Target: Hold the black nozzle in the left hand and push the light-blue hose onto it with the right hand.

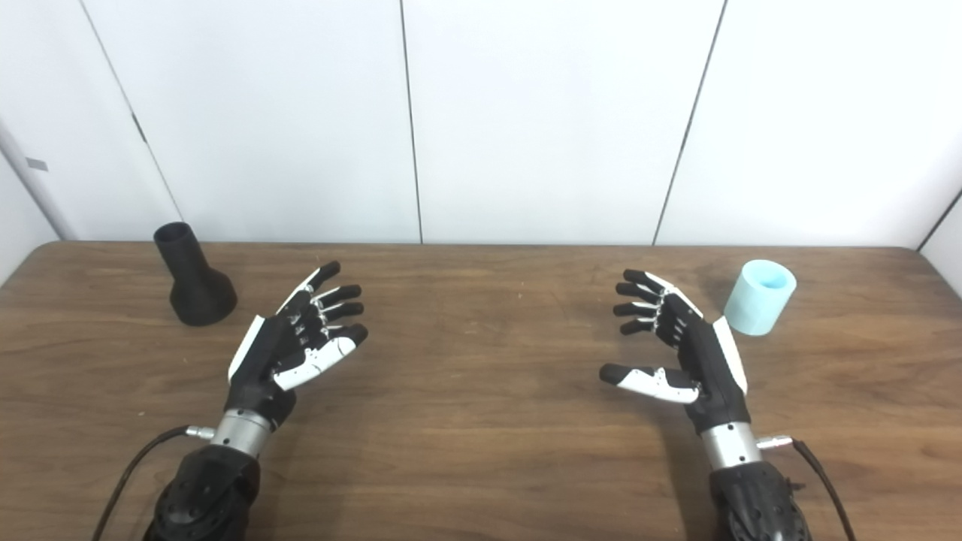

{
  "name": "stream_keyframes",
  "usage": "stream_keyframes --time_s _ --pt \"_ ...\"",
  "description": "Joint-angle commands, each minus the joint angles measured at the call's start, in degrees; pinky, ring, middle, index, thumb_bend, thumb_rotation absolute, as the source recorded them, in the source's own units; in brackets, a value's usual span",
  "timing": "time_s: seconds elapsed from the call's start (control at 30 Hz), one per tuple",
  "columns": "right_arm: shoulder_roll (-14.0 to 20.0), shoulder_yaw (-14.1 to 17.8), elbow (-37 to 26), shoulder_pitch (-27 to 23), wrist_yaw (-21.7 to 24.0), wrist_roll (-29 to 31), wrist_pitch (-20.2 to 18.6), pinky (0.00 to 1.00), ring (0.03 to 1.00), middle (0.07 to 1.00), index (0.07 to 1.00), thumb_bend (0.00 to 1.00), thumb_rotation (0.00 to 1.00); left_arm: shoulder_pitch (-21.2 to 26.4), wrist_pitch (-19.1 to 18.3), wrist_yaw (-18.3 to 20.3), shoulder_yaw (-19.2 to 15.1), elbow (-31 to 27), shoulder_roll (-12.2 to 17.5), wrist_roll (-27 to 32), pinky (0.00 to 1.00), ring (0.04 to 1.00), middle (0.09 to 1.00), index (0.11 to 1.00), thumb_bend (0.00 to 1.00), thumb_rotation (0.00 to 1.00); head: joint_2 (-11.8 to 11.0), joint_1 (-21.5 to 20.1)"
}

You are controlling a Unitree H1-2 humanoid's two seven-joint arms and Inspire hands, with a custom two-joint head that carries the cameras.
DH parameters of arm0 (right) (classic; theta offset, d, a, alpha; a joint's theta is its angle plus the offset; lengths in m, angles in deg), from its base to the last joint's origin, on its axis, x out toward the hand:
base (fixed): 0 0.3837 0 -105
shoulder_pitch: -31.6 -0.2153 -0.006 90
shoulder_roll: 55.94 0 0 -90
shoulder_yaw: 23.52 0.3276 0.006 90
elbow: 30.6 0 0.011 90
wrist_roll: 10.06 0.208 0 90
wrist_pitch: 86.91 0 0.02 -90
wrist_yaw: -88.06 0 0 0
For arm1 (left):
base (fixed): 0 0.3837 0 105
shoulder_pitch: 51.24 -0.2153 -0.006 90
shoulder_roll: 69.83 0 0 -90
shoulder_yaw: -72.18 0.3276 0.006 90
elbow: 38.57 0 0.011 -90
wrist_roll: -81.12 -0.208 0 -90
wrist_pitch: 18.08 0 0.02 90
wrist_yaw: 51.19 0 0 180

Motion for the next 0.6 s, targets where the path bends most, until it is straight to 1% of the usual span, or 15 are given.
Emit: stream_keyframes --time_s 0.0,0.13,0.43,0.5,0.57 --pt "-1.84 -0.91 5.68 4.95 0.03 0.85 0.92 0.59 0.683 0.768 0.798 0.89 0.37 1.74 2.48 0.19 -0.05 -0.51 0.14 0.46 0.59 0.744 0.772 0.834 0.5 0.2 0.16 0.35" --pt "-1.81 -0.65 5.49 4.94 0.22 1.47 0.49 0.59 0.682 0.768 0.796 0.89 0.37 1.74 2.51 0.11 0.12 -0.47 0.0 0.31 0.59 0.74 0.768 0.832 0.51 0.2 0.13 0.39" --pt "-2.25 -0.75 4.58 5.22 -0.15 1.31 0.0 0.58 0.682 0.77 0.792 0.9 0.37 1.71 2.51 0.19 0.16 -0.46 0.22 0.23 0.59 0.737 0.77 0.857 0.51 0.2 0.08 0.57" --pt "-2.1 -0.69 4.77 5.18 -0.03 1.45 0.07 0.58 0.682 0.77 0.792 0.9 0.37 1.74 2.57 0.12 0.28 -0.35 0.13 0.01 0.59 0.737 0.772 0.857 0.51 0.2 0.01 1.8" --pt "-1.76 -0.51 5.27 5.09 0.22 1.79 0.35 0.58 0.682 0.771 0.792 0.9 0.37 1.84 2.72 -0.1 0.5 -0.05 -0.09 -0.37 0.59 0.738 0.773 0.856 0.51 0.2 -0.38 4.03"
